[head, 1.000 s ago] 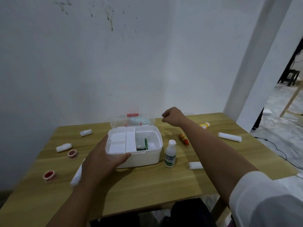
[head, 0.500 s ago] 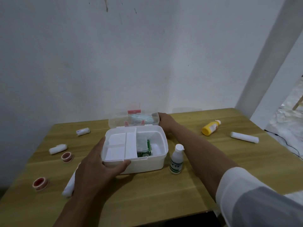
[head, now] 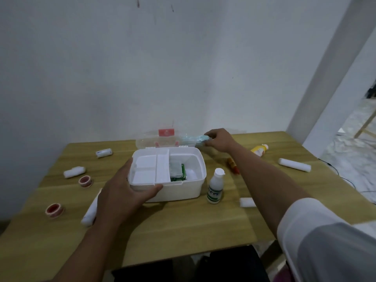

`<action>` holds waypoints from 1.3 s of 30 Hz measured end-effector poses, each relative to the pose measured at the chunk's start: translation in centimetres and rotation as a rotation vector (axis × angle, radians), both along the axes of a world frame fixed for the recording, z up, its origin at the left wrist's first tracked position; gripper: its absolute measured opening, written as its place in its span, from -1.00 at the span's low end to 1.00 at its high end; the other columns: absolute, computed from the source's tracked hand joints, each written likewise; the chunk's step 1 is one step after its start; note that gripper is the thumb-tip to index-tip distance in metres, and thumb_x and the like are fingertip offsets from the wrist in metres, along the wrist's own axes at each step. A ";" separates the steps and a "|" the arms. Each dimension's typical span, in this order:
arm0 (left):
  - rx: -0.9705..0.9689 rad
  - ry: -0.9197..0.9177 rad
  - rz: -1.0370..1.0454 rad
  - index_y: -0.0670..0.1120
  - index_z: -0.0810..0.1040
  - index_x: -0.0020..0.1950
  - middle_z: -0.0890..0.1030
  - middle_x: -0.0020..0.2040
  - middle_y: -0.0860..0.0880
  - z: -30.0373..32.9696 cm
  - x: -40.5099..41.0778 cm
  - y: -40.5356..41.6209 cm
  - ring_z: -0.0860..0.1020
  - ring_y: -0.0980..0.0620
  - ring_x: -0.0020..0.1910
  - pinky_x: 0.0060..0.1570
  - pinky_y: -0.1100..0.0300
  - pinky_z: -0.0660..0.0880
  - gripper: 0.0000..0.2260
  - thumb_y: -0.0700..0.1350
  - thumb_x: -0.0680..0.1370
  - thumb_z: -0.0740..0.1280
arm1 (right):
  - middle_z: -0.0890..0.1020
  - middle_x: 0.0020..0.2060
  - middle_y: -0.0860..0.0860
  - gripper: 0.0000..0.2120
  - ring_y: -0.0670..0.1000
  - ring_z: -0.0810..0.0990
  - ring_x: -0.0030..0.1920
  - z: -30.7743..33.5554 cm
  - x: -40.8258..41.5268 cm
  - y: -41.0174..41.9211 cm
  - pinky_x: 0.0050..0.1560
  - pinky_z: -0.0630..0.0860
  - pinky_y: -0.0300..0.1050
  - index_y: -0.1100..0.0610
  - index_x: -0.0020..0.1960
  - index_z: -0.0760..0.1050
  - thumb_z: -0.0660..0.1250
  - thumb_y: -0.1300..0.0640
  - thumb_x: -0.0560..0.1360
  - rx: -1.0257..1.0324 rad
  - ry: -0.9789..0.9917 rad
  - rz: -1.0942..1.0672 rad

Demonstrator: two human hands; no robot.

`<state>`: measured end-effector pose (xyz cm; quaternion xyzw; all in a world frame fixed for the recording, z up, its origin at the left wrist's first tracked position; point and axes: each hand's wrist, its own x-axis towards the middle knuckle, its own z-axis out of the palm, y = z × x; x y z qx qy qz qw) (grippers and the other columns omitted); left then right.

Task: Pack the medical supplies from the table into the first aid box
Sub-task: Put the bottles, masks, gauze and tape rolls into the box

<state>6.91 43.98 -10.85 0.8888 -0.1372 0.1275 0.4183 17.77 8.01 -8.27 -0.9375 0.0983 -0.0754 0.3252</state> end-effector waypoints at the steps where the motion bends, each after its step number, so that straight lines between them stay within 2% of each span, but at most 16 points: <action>1: -0.002 -0.009 -0.003 0.17 0.29 0.59 0.51 0.45 0.09 0.1 -0.1 -0.1 0.46 0.03 0.38 0.16 0.05 0.47 -0.07 0.35 0.29 0.54 | 0.73 0.14 0.10 -0.62 0.04 0.65 0.08 0.4 -0.4 -0.5 0.11 0.50 -0.15 0.19 0.25 0.68 0.56 0.16 0.45 -0.014 0.003 -0.009; 7: 0.004 -0.001 -0.024 0.26 0.35 0.52 0.45 0.23 0.32 1.0 -0.3 -0.8 0.40 0.23 0.20 0.01 0.16 0.41 -0.18 0.32 0.32 0.57 | 0.74 0.07 0.11 -0.65 0.02 0.61 0.00 3.9 -3.3 -3.5 0.02 0.45 -0.15 0.21 0.22 0.70 0.55 0.15 0.46 -0.117 0.016 -0.068; 10: 0.023 0.026 -0.019 0.24 0.36 0.50 0.53 0.32 0.24 1.2 -0.1 -1.0 0.49 0.10 0.28 0.00 0.11 0.43 -0.19 0.36 0.30 0.54 | 0.70 -0.06 0.09 -0.67 0.01 0.59 -0.13 6.2 -4.8 -4.5 -0.11 0.47 -0.15 0.25 0.21 0.70 0.54 0.17 0.47 -0.075 0.003 -0.075; 12: 0.020 0.042 -0.011 0.25 0.38 0.48 0.56 0.33 0.21 1.3 0.1 -1.2 0.51 0.04 0.30 0.00 0.08 0.47 -0.19 0.39 0.29 0.52 | 0.68 -0.07 0.13 -0.71 0.01 0.55 -0.19 7.6 -6.0 -4.3 -0.20 0.51 -0.14 0.22 0.19 0.70 0.53 0.19 0.48 0.000 0.021 -0.041; 15: 0.001 0.063 -0.015 0.29 0.39 0.44 0.58 0.28 0.25 1.4 0.2 -1.5 0.53 0.07 0.27 0.01 0.07 0.50 -0.22 0.43 0.26 0.49 | 0.72 0.07 0.09 -0.72 0.01 0.61 -0.04 9.5 -7.5 -2.8 -0.05 0.60 -0.05 0.13 0.19 0.70 0.52 0.19 0.48 0.055 0.048 0.063; 18: 0.030 0.063 -0.012 0.29 0.37 0.44 0.58 0.32 0.22 1.5 0.4 -1.8 0.54 0.04 0.28 0.00 0.06 0.50 -0.18 0.50 0.24 0.47 | 0.72 0.09 0.03 -0.71 -0.01 0.63 0.06 10.7 -8.4 -0.7 0.01 0.62 -0.06 0.05 0.19 0.70 0.52 0.17 0.47 0.046 0.102 0.187; 24: 0.067 0.052 -0.016 0.25 0.37 0.46 0.58 0.34 0.15 1.6 0.4 -1.9 0.54 0.00 0.28 -0.02 0.06 0.50 -0.16 0.51 0.25 0.45 | 0.73 0.05 -0.05 -0.71 -0.09 0.63 -0.01 11.4 -9.3 2.7 -0.10 0.56 -0.16 0.01 0.13 0.73 0.56 0.15 0.42 -0.110 0.232 0.333; 29: 0.097 0.061 -0.002 0.20 0.36 0.50 0.57 0.38 0.08 1.5 0.5 -2.0 0.53 -0.06 0.32 -0.02 0.06 0.47 -0.12 0.49 0.25 0.47 | 0.75 0.01 -0.06 -0.69 -0.06 0.66 0.04 11.2 -9.5 3.7 0.05 0.57 -0.20 0.09 0.13 0.73 0.59 0.17 0.39 -0.247 0.262 0.366; 35: 0.108 0.070 0.007 0.13 0.35 0.54 0.55 0.42 0.03 1.6 0.5 -2.1 0.50 -0.10 0.36 0.03 0.03 0.48 -0.09 0.44 0.28 0.50 | 0.74 0.05 -0.04 -0.68 -0.04 0.67 0.09 10.1 -9.5 5.1 0.02 0.57 -0.23 0.11 0.14 0.73 0.62 0.12 0.40 -0.291 0.266 0.392; 37: 0.112 0.078 0.010 0.11 0.33 0.56 0.53 0.44 0.02 1.5 0.6 -2.1 0.49 -0.11 0.37 0.06 0.01 0.49 -0.07 0.44 0.28 0.50 | 0.74 0.06 -0.04 -0.67 -0.03 0.67 0.11 9.7 -9.4 5.6 0.05 0.57 -0.22 0.10 0.14 0.73 0.62 0.09 0.40 -0.320 0.255 0.396; 39: 0.121 0.073 0.009 0.12 0.33 0.55 0.53 0.43 0.02 1.4 0.6 -2.1 0.50 -0.10 0.36 0.04 0.01 0.50 -0.05 0.48 0.26 0.48 | 0.73 0.05 -0.07 -0.67 -0.02 0.66 0.12 9.4 -9.2 6.0 0.13 0.58 -0.09 0.06 0.12 0.73 0.63 0.03 0.38 -0.359 0.231 0.385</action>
